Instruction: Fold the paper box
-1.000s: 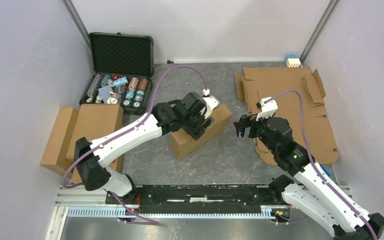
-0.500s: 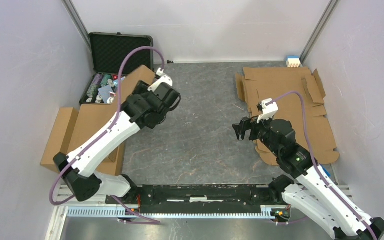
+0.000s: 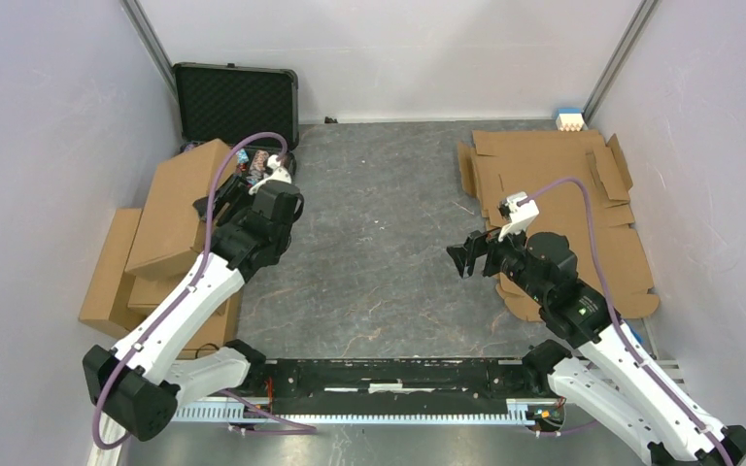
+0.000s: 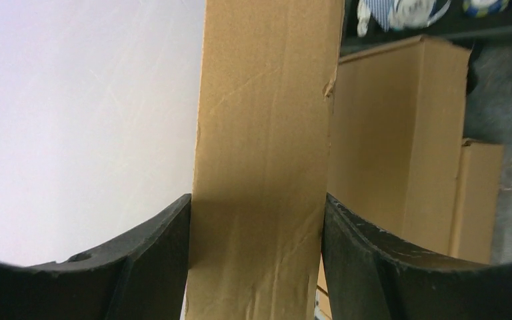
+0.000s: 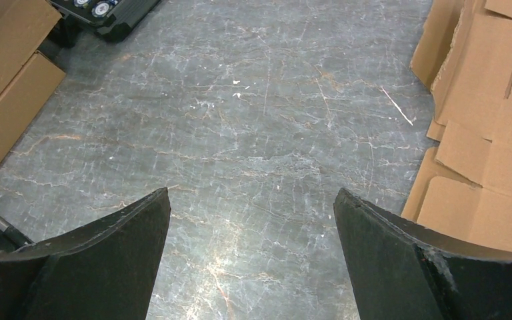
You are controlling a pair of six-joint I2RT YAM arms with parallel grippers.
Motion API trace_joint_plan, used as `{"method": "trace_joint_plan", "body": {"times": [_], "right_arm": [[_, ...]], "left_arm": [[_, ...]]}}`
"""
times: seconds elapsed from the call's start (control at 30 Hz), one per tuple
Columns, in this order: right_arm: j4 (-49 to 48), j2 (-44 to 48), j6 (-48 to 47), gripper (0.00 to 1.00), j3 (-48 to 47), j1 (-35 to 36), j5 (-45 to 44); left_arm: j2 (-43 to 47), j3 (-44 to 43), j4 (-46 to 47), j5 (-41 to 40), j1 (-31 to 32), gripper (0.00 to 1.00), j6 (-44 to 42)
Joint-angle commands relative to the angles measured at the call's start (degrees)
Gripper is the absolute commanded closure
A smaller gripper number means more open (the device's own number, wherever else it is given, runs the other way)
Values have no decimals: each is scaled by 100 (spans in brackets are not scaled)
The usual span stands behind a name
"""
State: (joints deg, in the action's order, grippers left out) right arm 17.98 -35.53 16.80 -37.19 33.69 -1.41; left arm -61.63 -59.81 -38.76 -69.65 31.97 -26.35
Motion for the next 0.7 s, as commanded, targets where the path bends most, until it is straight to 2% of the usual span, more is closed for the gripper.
{"method": "trace_joint_plan", "body": {"times": [0.0,0.1,0.17,0.27,0.4,0.47,0.53,0.57,0.67], "right_arm": [[-16,7,90,3,-374,32,123],[-21,24,101,3,-378,32,123],[-31,49,113,3,-351,30,123],[5,86,110,3,-357,32,124],[32,107,88,3,-385,30,121],[17,90,91,3,-386,32,114],[-17,66,95,3,-355,32,108],[-30,38,97,3,-342,32,112],[-45,-52,114,3,-350,32,123]], "left_arm": [[195,437,693,413,-606,33,-654],[186,663,548,739,-712,16,-553],[124,768,437,817,-731,0,-539],[107,743,257,849,-754,0,-398],[-149,154,-1041,1196,-772,0,392],[-404,-455,-2010,1737,-777,0,1179],[-662,-1031,-2809,2762,-777,0,1869],[-743,-1204,-2999,3238,-779,0,1954],[-812,-1270,-2926,3131,-852,0,2225]]}}
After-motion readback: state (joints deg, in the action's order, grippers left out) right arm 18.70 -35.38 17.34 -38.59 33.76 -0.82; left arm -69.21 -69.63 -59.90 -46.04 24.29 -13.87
